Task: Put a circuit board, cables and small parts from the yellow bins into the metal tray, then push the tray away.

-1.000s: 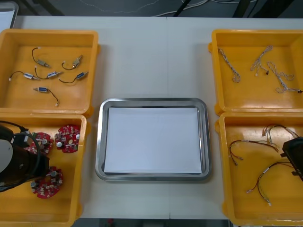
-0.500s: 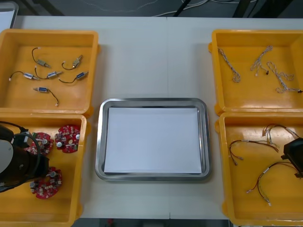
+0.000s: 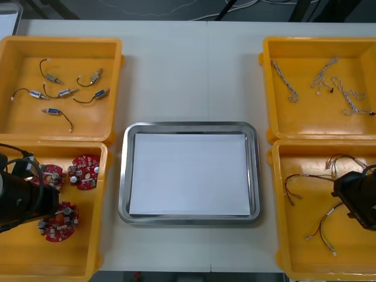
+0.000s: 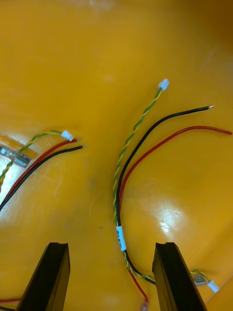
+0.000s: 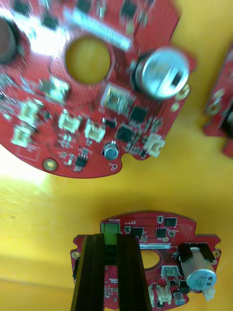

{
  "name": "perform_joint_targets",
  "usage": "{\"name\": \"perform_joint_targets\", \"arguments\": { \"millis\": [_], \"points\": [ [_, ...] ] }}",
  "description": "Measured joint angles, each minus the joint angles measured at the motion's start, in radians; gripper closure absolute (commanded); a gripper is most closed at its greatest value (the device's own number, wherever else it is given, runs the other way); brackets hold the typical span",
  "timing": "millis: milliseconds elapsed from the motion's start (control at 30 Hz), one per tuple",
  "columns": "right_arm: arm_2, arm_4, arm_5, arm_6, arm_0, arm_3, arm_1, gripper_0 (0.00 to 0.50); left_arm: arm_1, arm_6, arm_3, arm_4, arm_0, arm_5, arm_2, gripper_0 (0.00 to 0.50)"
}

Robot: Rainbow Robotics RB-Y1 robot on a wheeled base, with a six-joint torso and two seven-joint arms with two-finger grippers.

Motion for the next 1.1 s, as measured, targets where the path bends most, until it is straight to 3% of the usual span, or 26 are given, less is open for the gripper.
{"name": "perform_joint_targets", "arguments": {
  "millis": [433,600,833,1100],
  "points": [
    [0.01,0.007,-0.069,0.025,0.0,0.05,0.028,0.0,0.085,0.0,-0.077,0.088,-0.048,0.01,0.051,0.5],
    [0.028,0.013,-0.08,0.025,0.001,0.056,0.033,0.0,0.11,0.0,-0.104,0.109,-0.078,0.076,0.072,0.5],
    [0.044,0.019,-0.101,0.025,0.01,0.057,0.037,0.0,0.129,0.0,-0.147,0.122,-0.148,0.176,0.075,0.5],
    [0.054,0.025,-0.123,0.025,0.033,0.057,0.038,0.0,0.129,0.0,-0.19,0.179,-0.25,0.185,0.074,0.5]
  ]
}}
